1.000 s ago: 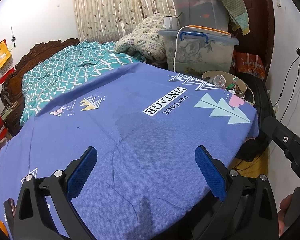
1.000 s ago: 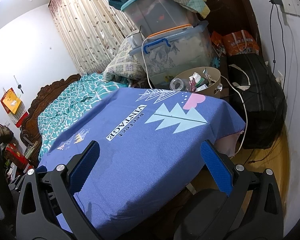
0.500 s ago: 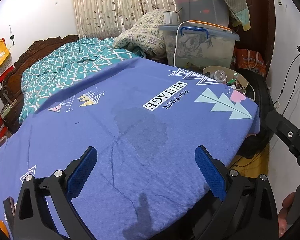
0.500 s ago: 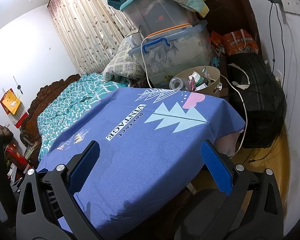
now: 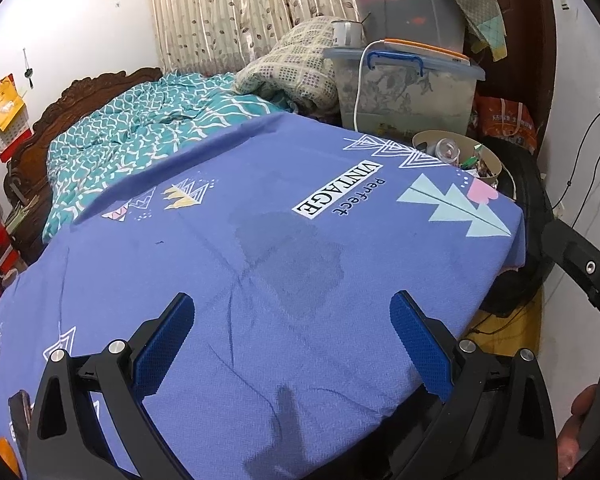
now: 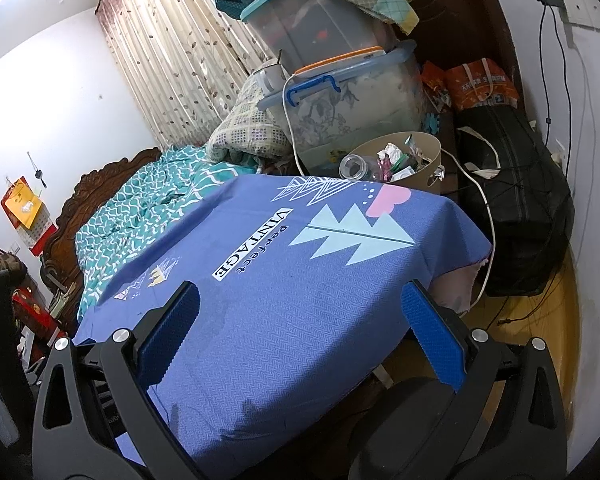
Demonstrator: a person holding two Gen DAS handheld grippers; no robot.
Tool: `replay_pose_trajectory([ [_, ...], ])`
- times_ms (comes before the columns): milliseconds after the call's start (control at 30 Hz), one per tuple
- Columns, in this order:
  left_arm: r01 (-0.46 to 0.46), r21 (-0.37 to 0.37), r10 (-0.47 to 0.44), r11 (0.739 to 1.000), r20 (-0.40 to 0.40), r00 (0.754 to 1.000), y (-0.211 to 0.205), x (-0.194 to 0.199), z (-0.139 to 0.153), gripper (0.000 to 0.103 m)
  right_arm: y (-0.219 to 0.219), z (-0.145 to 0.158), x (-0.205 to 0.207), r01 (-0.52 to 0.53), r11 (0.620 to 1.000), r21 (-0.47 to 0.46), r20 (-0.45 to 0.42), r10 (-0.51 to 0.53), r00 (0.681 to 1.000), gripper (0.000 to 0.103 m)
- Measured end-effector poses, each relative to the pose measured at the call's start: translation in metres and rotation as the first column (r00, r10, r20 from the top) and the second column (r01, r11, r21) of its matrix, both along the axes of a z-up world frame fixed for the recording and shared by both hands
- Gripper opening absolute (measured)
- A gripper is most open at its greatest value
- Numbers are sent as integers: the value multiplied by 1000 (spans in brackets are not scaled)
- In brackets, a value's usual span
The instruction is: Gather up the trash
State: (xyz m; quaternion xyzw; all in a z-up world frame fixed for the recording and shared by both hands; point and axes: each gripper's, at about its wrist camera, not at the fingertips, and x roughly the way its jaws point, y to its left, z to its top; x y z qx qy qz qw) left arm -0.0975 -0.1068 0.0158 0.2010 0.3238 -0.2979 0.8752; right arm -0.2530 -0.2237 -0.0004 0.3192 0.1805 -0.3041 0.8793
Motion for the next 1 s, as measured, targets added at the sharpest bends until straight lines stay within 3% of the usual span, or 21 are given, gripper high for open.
replay_pose_trajectory([
  [1000,19,28,-20,999,22,1000,-3,-9,-3,94,1,-1,-1,3,1000,-4,6,-2,1000,100],
])
